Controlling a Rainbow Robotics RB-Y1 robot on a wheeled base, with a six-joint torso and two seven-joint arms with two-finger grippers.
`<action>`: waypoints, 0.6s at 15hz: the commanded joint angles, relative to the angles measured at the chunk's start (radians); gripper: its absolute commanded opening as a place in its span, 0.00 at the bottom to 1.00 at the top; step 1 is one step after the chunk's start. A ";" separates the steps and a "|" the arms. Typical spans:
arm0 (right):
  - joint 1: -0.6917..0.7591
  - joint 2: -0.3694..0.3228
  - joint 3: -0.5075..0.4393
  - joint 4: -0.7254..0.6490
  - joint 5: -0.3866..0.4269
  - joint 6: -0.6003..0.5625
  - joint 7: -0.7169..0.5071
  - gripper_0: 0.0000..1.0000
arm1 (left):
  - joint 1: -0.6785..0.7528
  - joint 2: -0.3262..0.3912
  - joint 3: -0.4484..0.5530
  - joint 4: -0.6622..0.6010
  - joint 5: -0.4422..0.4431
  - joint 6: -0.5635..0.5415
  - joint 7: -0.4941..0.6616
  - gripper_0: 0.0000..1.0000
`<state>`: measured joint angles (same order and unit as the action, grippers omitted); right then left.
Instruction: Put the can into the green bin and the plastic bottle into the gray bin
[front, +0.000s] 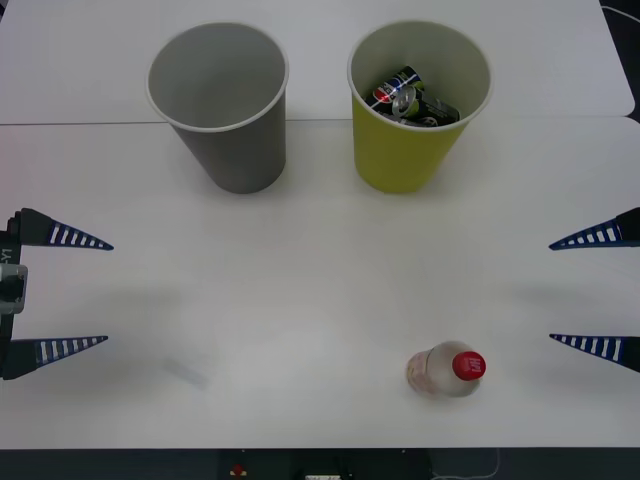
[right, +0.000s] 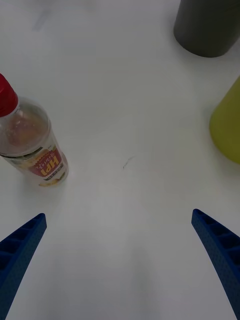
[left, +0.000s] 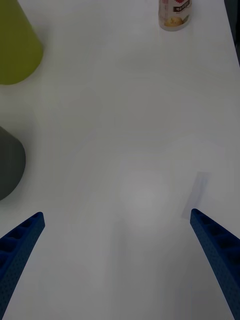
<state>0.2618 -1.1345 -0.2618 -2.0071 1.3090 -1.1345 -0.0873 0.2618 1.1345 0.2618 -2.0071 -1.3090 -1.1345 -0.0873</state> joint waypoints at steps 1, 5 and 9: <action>0.010 -0.002 0.003 0.007 -0.004 0.001 0.000 1.00 | 0.000 0.000 0.000 0.000 0.000 0.000 0.000 1.00; 0.027 -0.034 -0.002 0.019 -0.053 0.012 0.003 1.00 | 0.000 0.000 0.000 0.000 0.000 0.000 0.000 1.00; 0.028 -0.034 -0.002 0.093 -0.113 -0.053 0.029 1.00 | 0.000 0.000 0.000 0.000 0.000 0.000 0.000 1.00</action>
<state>0.2898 -1.1687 -0.2637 -1.9281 1.2099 -1.1693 -0.0630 0.2618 1.1345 0.2618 -2.0071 -1.3090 -1.1345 -0.0873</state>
